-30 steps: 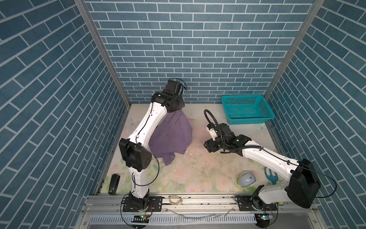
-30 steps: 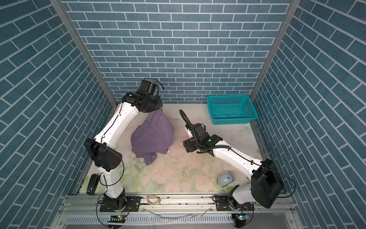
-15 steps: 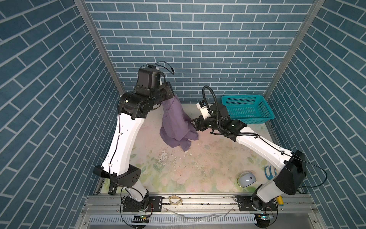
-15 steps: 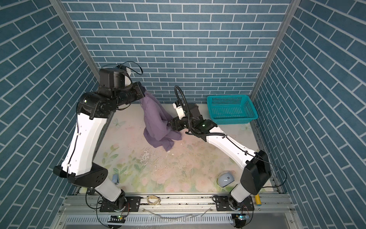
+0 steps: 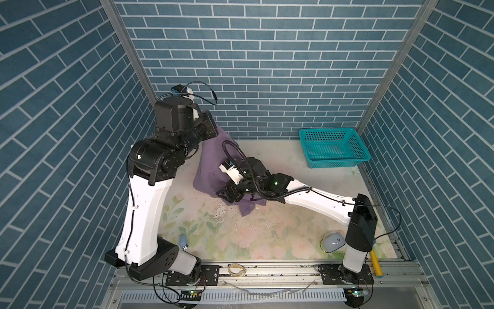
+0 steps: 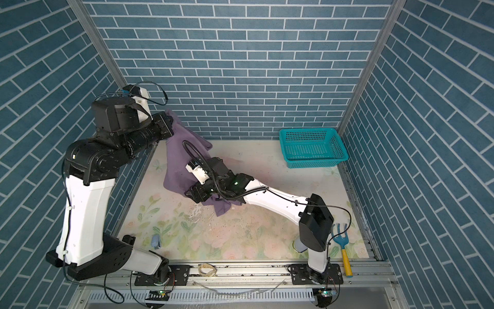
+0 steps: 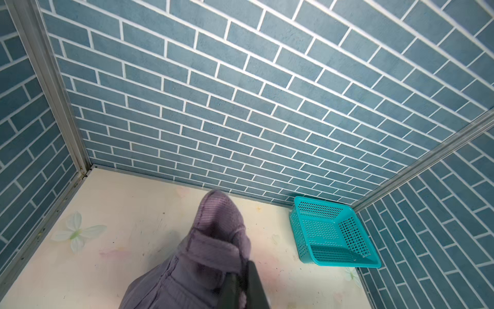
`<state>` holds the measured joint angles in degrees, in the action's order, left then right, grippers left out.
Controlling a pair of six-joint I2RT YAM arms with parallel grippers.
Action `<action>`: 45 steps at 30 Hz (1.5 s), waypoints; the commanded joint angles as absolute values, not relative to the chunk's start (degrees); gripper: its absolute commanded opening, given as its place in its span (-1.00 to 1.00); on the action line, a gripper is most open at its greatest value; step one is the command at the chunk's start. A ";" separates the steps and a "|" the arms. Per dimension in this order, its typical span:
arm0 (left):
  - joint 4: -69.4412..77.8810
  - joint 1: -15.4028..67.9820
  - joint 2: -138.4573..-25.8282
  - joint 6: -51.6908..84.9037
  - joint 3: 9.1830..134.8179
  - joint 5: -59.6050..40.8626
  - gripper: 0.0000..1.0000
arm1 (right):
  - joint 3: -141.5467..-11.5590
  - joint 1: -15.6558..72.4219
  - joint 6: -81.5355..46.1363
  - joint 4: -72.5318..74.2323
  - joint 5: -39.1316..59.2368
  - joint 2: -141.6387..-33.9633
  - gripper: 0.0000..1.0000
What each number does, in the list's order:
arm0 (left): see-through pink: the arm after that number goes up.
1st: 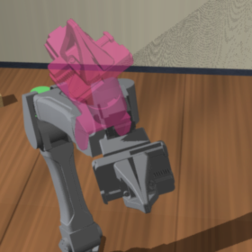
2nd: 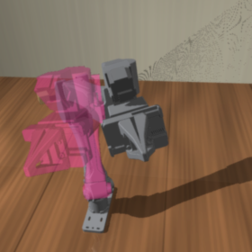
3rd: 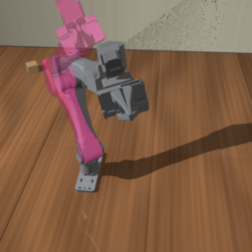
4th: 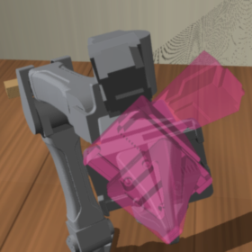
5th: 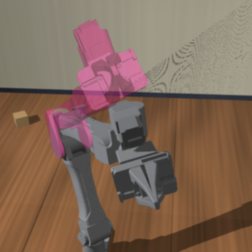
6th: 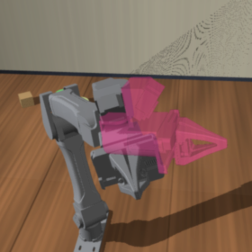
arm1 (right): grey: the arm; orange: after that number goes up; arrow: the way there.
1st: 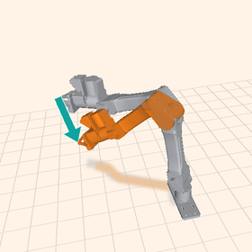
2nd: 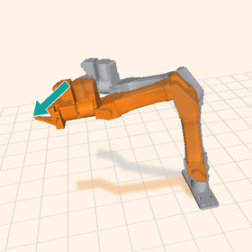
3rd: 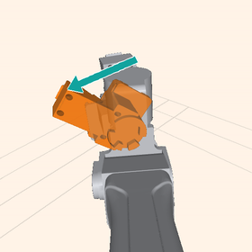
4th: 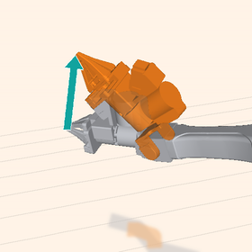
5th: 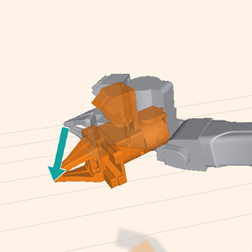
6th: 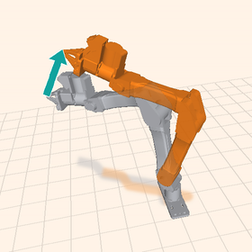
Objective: Fold and stack the trousers
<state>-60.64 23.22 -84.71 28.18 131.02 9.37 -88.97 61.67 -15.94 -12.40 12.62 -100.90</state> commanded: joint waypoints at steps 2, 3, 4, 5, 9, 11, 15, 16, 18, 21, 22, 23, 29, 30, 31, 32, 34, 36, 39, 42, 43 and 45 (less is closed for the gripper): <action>-58.61 22.33 -82.73 26.72 130.19 10.46 -1.00 | -75.96 58.92 -9.32 -7.87 0.08 -85.75 0.57; -58.45 22.16 -82.35 26.72 129.89 10.49 -1.00 | -73.22 58.34 -8.99 -7.32 -1.51 -83.67 0.61; -58.28 21.94 -82.14 26.77 129.66 10.63 -1.00 | -71.07 57.84 -9.18 -7.46 -2.57 -82.34 0.65; -58.19 21.68 -81.93 26.76 129.56 10.57 -1.00 | -69.44 56.99 -9.61 -8.20 -2.98 -81.48 0.68; -58.40 21.05 -81.26 26.80 129.55 10.63 -1.00 | -67.24 52.78 -11.90 -13.39 1.03 -82.33 0.79; -58.67 21.01 -81.11 26.82 129.55 10.48 -1.00 | -67.07 51.35 -11.72 -14.63 2.26 -83.96 0.83; -59.57 20.99 -80.86 26.52 129.51 10.19 -1.00 | -68.99 48.12 -11.11 -14.11 4.64 -88.88 0.85; -59.75 20.97 -80.69 26.47 129.39 10.35 -1.00 | -69.83 47.55 -11.12 -14.10 6.00 -90.36 0.85; -59.97 20.77 -80.19 26.21 128.87 10.46 -1.00 | -71.96 46.91 -11.68 -13.50 7.86 -94.03 0.83; -60.37 20.19 -79.51 25.70 128.59 10.57 -1.00 | -75.13 46.76 -13.85 -11.54 11.34 -99.35 0.79; -60.53 19.92 -79.42 25.58 128.59 10.63 -1.00 | -76.43 46.77 -14.71 -11.28 13.05 -101.17 0.77; -60.81 19.55 -79.28 25.51 128.67 10.65 -0.99 | -78.01 46.78 -16.06 -11.03 15.35 -103.30 0.73; -61.70 18.02 -79.15 24.79 129.14 11.15 -0.98 | -81.68 46.85 -23.19 -9.29 22.41 -111.59 0.64; -61.62 17.90 -79.10 24.69 129.05 11.01 -0.98 | -80.81 46.81 -23.82 -7.95 21.93 -111.66 0.64; -61.49 17.80 -79.10 24.65 128.87 10.86 -0.98 | -80.37 46.80 -24.33 -7.12 21.24 -111.90 0.65; -61.20 17.76 -79.08 24.61 128.64 10.78 -0.97 | -80.39 46.78 -24.95 -6.61 20.89 -112.54 0.66; -60.91 17.50 -79.18 24.84 128.34 10.59 -0.97 | -81.46 46.80 -26.43 -6.70 21.92 -114.40 0.65; -60.91 17.16 -79.51 25.25 128.41 9.84 -0.97 | -81.27 47.22 -27.91 -5.98 22.76 -115.63 0.65; -61.12 16.74 -79.89 25.31 128.68 8.99 -0.97 | -79.69 48.31 -28.45 -5.38 19.19 -116.18 0.68; -60.69 16.05 -80.07 25.31 128.77 8.35 -0.97 | -80.52 47.50 -28.99 -5.60 15.23 -117.49 0.56; -60.52 15.77 -80.19 25.28 128.78 7.93 -0.97 | -81.52 46.64 -28.76 -6.18 14.34 -117.96 0.47; -60.29 14.92 -80.58 25.28 128.68 7.15 -0.98 | -85.33 43.43 -28.08 -8.26 15.01 -119.50 -0.19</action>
<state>-63.22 16.05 -80.53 25.71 128.49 8.10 -80.12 47.11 -26.94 -7.05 17.67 -117.27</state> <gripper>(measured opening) 0.066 0.543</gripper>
